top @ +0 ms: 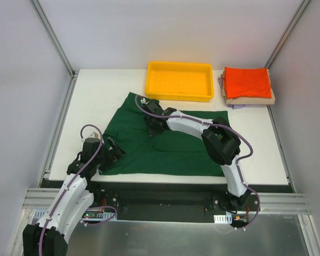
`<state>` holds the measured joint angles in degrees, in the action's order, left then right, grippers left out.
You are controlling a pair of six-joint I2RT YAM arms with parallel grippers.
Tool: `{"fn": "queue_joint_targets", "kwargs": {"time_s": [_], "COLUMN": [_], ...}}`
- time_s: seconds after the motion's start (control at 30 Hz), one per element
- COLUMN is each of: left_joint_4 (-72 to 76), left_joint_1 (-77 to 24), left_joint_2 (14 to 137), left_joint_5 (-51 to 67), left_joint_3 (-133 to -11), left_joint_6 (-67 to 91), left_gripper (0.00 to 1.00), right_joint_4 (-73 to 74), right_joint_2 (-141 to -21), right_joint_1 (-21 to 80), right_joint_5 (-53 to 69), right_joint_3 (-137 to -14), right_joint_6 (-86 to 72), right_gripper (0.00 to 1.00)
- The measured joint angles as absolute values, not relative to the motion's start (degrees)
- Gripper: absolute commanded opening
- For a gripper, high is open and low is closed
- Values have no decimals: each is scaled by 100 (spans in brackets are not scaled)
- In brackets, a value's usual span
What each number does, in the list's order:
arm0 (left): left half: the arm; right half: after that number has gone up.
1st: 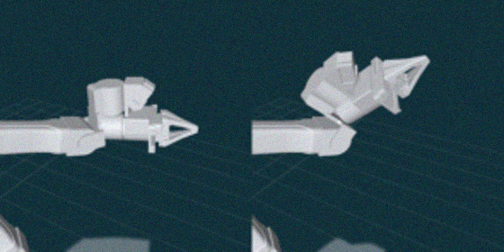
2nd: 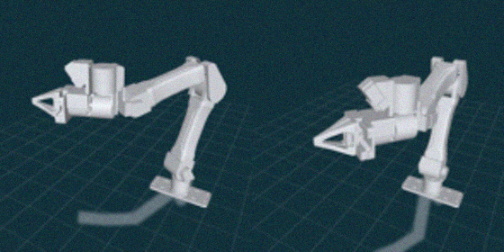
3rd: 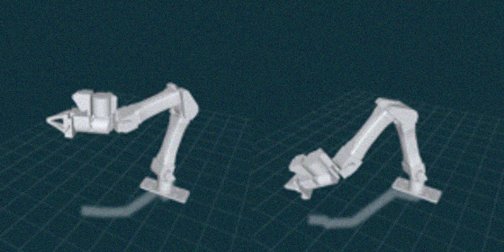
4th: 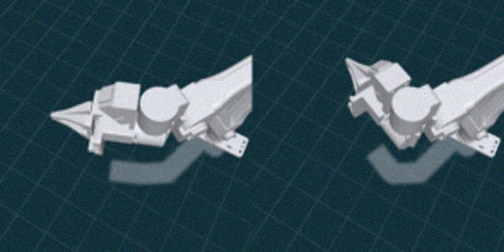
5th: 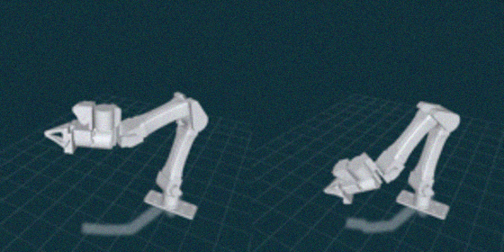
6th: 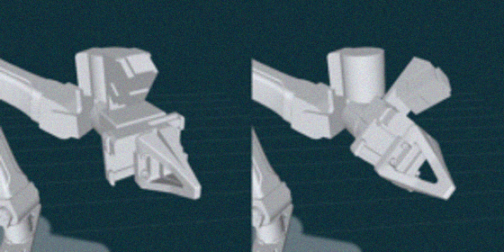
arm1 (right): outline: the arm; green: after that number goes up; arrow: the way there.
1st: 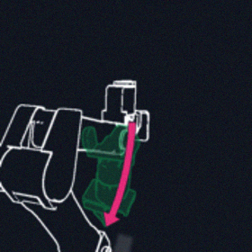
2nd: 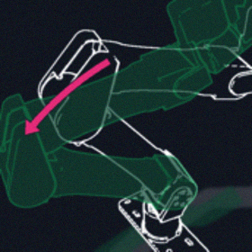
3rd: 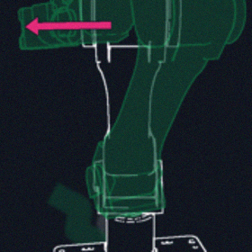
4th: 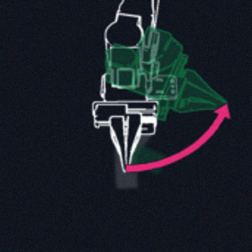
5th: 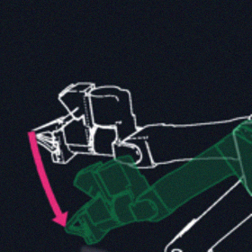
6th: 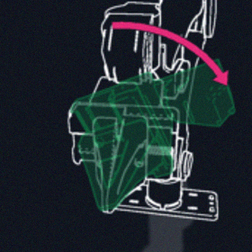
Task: Fold and stack the t-shirts
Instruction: Fold the flattened tshirt in 1/3 of the way
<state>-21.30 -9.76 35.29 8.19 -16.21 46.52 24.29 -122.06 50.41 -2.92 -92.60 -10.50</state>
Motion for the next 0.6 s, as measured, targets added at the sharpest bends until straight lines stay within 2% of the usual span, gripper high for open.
{"fn": "queue_joint_targets", "kwargs": {"time_s": [0.3, 0.43, 0.5, 0.53, 0.6], "left_joint_4": [-2536, -2622, -2663, -2687, -2731], "left_joint_1": [-976, -976, -976, -976, -976], "left_joint_2": [3312, 3146, 3065, 3030, 2976], "left_joint_5": [797, 801, 803, 805, 814], "left_joint_3": [-1616, -1557, -1544, -1538, -1527], "left_joint_6": [4790, 4921, 4980, 5004, 5039], "left_gripper": [99, 99, 99, 99, 99], "right_joint_4": [2202, 1820, 1787, 1747, 1693], "right_joint_2": [-11837, -11472, -11391, -11384, -11384], "right_joint_1": [5081, 5225, 5315, 5349, 5398], "right_joint_5": [-574, -731, -838, -897, -1059], "right_joint_3": [-8687, -8077, -8001, -8001, -8003], "right_joint_6": [-1306, -1302, -1302, -1302, -1299], "right_gripper": [4, 23, 26, 30, 51]}}
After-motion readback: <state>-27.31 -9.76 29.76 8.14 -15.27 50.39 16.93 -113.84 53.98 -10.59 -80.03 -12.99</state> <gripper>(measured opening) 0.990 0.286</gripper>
